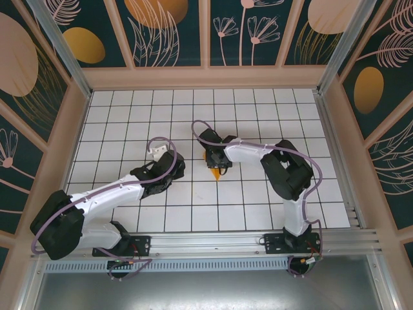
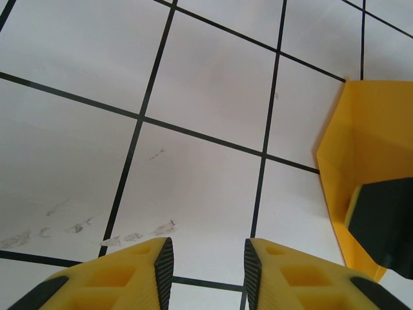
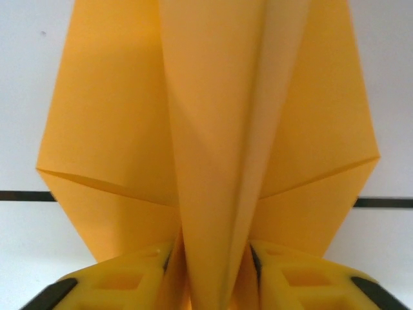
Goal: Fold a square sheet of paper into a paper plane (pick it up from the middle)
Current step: Place the paper plane at the center of the table.
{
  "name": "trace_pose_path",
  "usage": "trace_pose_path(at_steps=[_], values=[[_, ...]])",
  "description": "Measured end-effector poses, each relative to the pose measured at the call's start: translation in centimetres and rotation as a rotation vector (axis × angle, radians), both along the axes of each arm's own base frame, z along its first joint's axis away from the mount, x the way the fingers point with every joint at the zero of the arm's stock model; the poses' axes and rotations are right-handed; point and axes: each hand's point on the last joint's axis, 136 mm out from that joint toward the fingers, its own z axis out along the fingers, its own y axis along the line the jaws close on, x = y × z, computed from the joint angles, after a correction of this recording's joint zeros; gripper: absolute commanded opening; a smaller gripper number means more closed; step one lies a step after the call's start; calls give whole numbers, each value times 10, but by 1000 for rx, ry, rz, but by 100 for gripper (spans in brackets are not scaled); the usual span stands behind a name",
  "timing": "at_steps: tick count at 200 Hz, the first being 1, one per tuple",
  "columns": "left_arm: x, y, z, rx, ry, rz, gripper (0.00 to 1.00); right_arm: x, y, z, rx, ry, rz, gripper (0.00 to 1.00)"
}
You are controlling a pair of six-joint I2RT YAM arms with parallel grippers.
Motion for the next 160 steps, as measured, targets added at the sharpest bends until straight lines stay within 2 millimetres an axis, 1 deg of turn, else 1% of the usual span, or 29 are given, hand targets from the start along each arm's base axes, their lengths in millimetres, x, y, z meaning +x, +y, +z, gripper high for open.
trace_pose_path(at_steps=[33,55,97,138,160], values=[[0,0,0,0,-1,0,38,7,5,-1,-20,6,20,39],[0,0,0,0,-1,1,38,8,6,-2,-31,14,30,42],[0,1,0,2,-3,2,38,10,7,-2,-43,28,26,41],[0,1,0,2,-3,2,38,13,8,-2,-27,45,0,41],[1,1,0,2,-3,3,38,16,9,-1,-15,50,-8,44]])
